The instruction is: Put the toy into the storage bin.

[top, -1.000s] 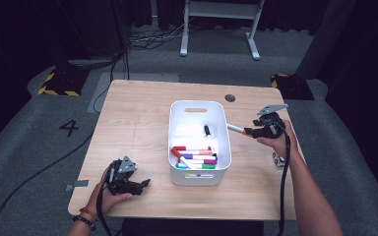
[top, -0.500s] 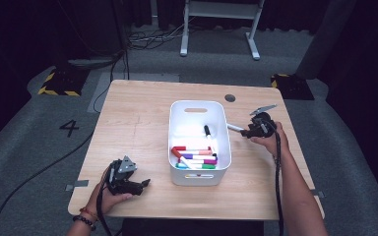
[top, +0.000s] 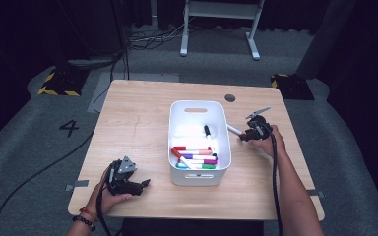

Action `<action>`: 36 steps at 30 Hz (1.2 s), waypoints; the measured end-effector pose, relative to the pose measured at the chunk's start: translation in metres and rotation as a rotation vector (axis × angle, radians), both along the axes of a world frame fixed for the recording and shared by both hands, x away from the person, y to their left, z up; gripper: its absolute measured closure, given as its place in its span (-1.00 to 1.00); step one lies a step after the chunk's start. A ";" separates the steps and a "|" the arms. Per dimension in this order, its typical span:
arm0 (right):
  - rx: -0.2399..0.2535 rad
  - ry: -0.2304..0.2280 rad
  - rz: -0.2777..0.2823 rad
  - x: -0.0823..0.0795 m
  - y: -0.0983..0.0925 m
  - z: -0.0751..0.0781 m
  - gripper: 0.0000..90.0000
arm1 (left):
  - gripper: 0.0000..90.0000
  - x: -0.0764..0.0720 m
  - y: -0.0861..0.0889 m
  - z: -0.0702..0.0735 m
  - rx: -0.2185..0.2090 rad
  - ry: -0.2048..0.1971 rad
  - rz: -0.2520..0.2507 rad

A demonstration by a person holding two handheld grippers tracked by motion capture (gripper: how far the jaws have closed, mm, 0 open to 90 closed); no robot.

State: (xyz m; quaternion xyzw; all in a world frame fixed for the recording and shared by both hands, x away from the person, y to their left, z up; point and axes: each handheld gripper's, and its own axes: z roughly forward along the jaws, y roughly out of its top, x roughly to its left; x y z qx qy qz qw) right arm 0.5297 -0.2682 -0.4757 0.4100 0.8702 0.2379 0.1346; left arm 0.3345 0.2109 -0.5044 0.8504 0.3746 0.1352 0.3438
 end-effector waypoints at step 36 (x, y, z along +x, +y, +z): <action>0.141 -0.107 0.042 -0.080 0.019 -0.013 0.50 | -0.65 0.000 0.000 0.000 0.002 0.000 -0.002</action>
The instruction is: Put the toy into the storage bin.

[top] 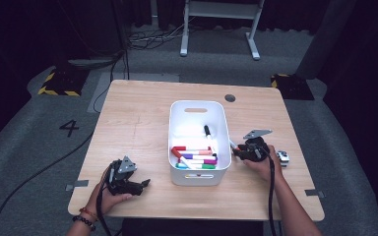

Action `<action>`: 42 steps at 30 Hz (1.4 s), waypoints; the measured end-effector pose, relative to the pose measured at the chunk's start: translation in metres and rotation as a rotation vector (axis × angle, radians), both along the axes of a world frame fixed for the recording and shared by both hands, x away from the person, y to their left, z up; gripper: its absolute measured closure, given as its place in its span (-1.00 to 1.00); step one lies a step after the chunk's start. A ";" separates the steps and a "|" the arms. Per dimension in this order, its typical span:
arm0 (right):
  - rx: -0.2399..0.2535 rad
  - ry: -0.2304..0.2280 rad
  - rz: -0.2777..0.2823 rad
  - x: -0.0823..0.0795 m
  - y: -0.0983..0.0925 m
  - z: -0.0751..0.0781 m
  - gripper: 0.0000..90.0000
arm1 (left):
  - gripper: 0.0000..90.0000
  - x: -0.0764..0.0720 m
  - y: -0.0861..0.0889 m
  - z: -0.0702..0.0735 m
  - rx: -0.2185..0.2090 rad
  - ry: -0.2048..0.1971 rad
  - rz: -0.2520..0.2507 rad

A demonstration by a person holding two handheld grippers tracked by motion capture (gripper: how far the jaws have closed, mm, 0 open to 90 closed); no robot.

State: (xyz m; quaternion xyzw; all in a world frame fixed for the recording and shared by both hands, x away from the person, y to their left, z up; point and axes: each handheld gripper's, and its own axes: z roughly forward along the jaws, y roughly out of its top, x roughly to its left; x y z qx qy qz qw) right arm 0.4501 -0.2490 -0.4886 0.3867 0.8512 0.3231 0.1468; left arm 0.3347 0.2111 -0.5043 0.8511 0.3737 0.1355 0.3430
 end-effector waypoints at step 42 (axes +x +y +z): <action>0.173 -0.193 0.015 -0.037 -0.038 0.060 0.64 | -0.65 0.000 0.000 0.000 0.004 -0.002 -0.001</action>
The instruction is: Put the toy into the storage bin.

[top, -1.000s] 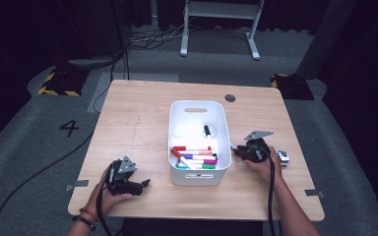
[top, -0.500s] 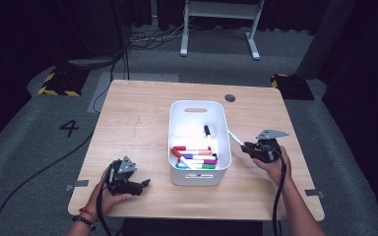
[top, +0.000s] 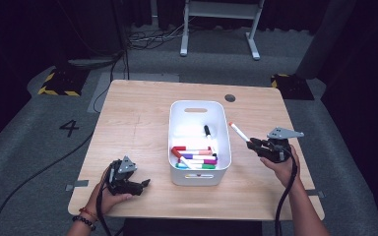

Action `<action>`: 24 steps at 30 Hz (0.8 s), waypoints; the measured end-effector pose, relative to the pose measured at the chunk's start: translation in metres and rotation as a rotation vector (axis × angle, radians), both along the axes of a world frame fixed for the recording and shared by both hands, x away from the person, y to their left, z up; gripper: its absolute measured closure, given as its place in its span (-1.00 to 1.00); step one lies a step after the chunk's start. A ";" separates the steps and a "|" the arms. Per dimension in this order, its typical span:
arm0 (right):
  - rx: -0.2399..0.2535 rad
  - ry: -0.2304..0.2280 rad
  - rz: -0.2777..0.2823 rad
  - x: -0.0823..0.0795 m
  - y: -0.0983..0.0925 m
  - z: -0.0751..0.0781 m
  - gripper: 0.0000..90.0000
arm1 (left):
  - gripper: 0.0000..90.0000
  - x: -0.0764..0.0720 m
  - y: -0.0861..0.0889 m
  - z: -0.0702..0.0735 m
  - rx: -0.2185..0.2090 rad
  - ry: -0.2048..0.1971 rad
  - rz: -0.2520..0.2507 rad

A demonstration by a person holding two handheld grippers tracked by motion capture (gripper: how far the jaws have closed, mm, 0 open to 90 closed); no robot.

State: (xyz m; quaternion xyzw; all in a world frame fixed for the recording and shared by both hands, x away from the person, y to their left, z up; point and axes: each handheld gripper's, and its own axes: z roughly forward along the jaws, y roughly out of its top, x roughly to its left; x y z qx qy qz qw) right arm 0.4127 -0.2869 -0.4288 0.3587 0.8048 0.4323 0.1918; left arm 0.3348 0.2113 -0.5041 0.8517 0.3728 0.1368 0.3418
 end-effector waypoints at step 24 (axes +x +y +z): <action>0.068 -0.146 0.133 -0.030 0.009 0.074 0.63 | -0.65 0.000 0.000 0.000 -0.002 0.003 -0.003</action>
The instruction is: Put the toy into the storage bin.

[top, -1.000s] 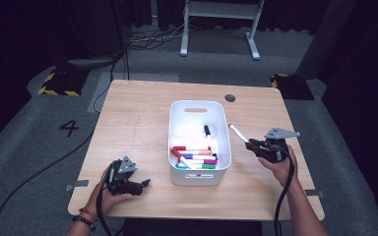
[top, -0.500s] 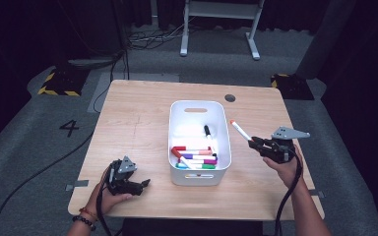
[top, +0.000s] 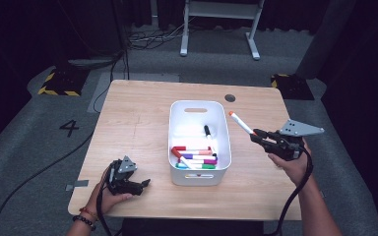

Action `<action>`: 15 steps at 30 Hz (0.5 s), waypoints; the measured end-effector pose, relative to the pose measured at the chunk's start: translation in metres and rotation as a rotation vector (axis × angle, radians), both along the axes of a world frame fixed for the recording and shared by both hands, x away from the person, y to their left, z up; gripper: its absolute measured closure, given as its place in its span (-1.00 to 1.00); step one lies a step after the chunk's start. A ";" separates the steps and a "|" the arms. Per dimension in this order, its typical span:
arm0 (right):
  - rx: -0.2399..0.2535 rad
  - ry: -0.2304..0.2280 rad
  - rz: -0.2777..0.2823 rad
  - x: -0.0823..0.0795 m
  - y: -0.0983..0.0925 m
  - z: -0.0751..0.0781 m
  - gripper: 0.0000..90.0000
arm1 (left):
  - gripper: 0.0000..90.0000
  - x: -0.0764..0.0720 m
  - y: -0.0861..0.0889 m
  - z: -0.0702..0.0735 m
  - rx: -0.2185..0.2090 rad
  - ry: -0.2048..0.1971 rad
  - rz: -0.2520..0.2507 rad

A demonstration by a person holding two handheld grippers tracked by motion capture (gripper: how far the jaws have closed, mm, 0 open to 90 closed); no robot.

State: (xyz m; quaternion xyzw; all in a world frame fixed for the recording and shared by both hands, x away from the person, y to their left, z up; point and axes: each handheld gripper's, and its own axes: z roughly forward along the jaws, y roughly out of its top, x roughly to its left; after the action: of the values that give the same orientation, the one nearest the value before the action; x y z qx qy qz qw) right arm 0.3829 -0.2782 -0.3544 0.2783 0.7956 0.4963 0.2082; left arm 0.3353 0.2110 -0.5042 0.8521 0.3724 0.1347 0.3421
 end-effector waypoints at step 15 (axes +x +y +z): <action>-0.031 0.020 0.173 0.005 0.043 0.018 0.63 | -0.65 0.000 0.000 0.000 0.001 0.000 -0.001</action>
State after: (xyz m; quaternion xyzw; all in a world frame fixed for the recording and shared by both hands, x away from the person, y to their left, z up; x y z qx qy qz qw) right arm 0.3874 -0.2354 -0.3363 0.2105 0.8262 0.4972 0.1609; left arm 0.3355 0.2110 -0.5041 0.8524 0.3720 0.1347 0.3418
